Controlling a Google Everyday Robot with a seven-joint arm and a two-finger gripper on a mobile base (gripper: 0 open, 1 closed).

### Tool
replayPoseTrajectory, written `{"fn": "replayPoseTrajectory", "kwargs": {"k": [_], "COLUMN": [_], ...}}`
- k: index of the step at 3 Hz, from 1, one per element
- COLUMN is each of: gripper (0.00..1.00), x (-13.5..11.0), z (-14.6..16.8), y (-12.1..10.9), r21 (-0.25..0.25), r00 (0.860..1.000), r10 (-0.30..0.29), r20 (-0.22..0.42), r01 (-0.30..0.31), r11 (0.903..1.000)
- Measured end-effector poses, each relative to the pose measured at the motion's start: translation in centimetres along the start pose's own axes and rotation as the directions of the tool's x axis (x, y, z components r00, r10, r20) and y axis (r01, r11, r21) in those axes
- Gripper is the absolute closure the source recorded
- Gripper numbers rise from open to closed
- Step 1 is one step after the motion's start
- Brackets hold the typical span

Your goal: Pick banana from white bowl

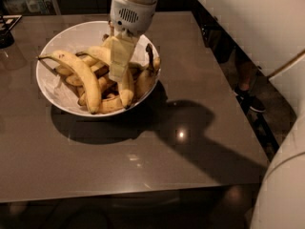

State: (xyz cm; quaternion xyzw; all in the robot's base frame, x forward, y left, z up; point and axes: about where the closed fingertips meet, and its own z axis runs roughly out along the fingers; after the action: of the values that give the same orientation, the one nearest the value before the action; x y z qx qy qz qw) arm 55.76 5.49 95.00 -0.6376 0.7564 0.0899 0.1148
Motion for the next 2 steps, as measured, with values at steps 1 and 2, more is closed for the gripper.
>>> {"fn": "replayPoseTrajectory", "kwargs": {"k": [1, 2], "gripper": [0.29, 0.26], "x": [-0.62, -1.18], "z": [0.75, 0.97], "y": [0.19, 0.50], "r21": [-0.037, -0.065], "r00": [1.000, 1.000], "r10": [0.003, 0.013], "r20": [0.004, 0.014], "r01": [-0.003, -0.012], "r11": [0.9993, 0.9978]}}
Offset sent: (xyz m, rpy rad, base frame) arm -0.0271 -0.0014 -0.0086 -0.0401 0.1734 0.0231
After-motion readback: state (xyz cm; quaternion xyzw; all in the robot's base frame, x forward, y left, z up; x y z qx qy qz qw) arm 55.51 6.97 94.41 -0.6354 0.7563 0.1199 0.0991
